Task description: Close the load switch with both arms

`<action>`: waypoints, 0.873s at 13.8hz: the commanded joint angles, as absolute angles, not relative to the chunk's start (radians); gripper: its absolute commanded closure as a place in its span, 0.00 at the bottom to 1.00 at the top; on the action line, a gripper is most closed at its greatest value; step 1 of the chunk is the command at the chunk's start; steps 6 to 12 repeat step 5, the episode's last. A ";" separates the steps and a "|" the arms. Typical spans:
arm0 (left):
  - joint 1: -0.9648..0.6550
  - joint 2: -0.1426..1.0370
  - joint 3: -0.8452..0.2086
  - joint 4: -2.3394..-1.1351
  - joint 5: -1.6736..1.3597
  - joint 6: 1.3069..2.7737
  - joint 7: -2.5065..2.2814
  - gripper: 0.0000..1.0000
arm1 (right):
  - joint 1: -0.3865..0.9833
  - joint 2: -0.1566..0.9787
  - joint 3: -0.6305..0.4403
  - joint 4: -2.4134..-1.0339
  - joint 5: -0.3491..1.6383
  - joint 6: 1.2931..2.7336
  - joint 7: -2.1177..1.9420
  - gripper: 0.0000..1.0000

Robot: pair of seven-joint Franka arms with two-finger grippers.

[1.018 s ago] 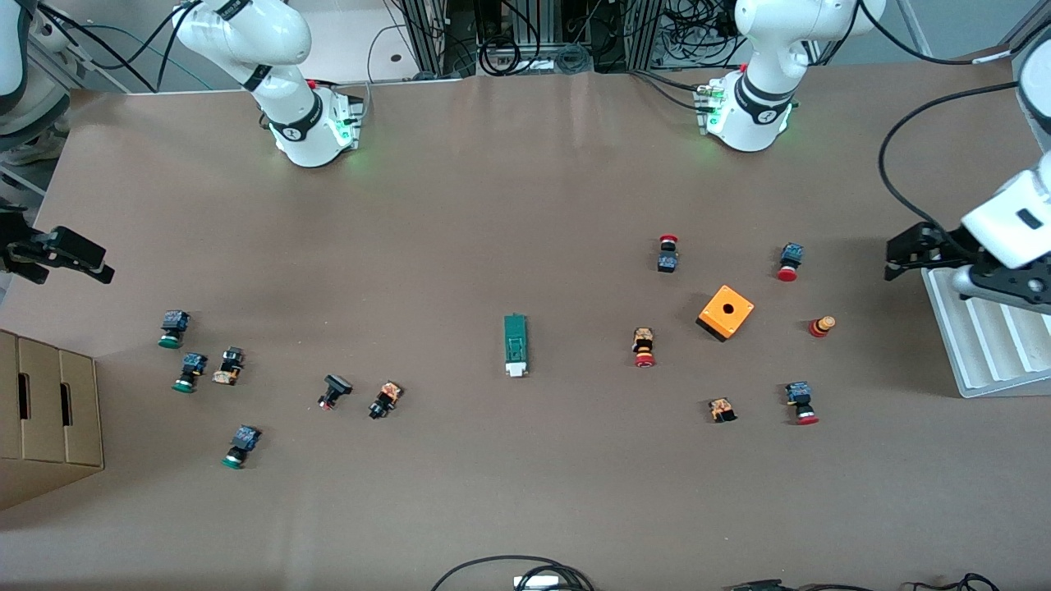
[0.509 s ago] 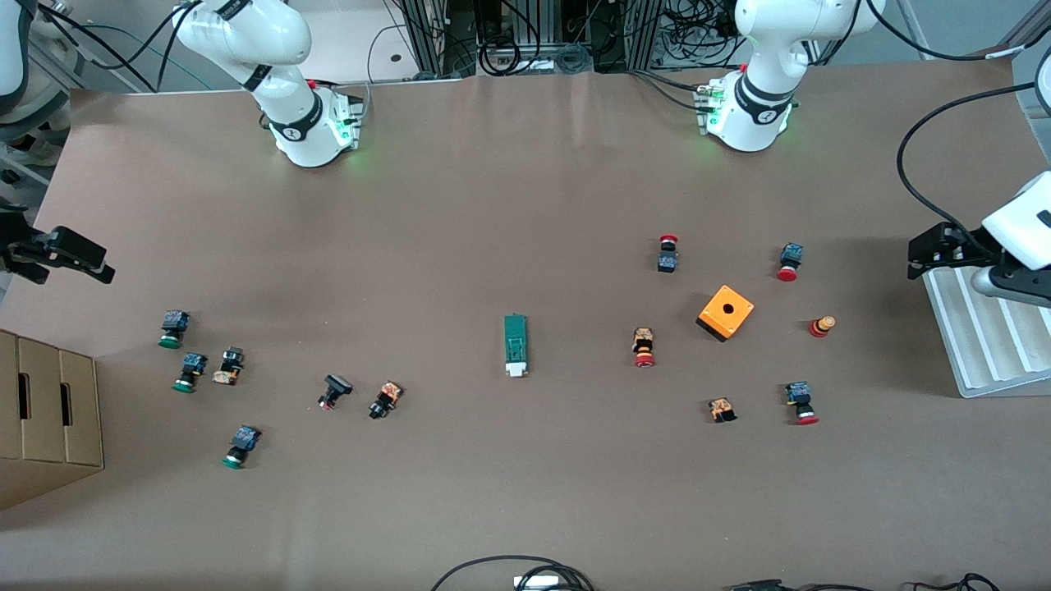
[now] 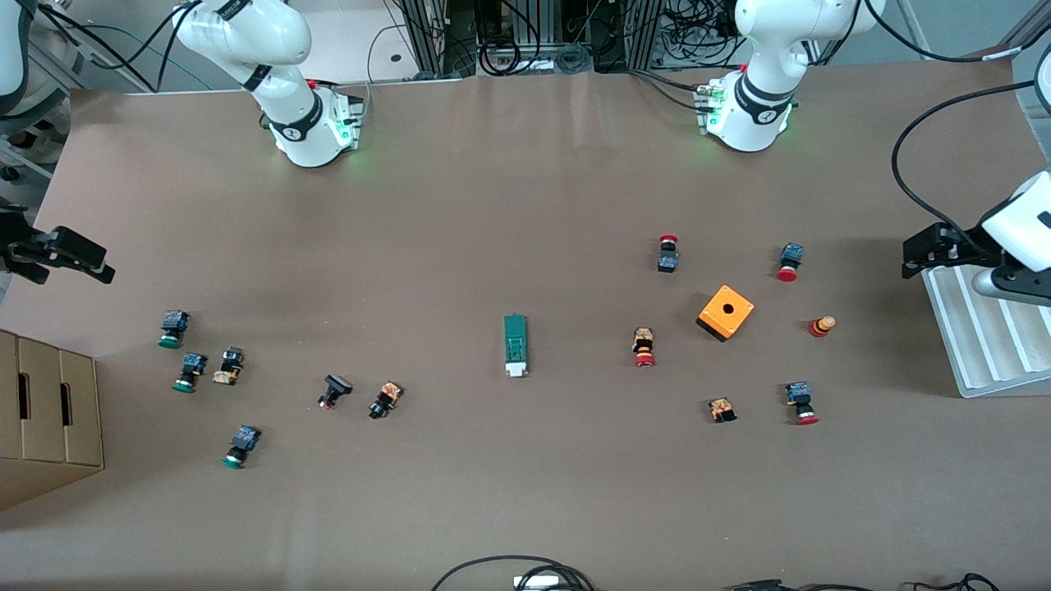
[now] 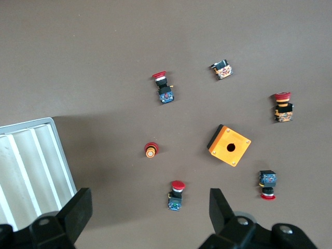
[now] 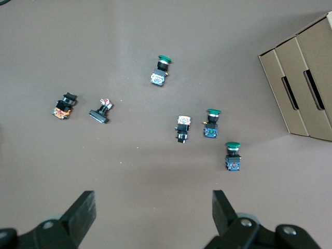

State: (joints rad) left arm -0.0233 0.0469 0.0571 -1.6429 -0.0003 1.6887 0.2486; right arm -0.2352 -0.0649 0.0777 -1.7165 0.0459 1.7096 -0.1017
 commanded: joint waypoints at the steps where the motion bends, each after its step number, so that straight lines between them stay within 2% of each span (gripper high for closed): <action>1: -0.021 0.044 0.057 -1.628 -0.018 1.666 0.227 0.00 | -0.230 -0.055 0.077 -1.694 0.032 1.701 -0.110 0.00; 12: -0.021 0.044 0.057 -1.629 -0.018 1.666 0.232 0.00 | -0.229 -0.055 0.077 -1.694 0.032 1.700 -0.110 0.00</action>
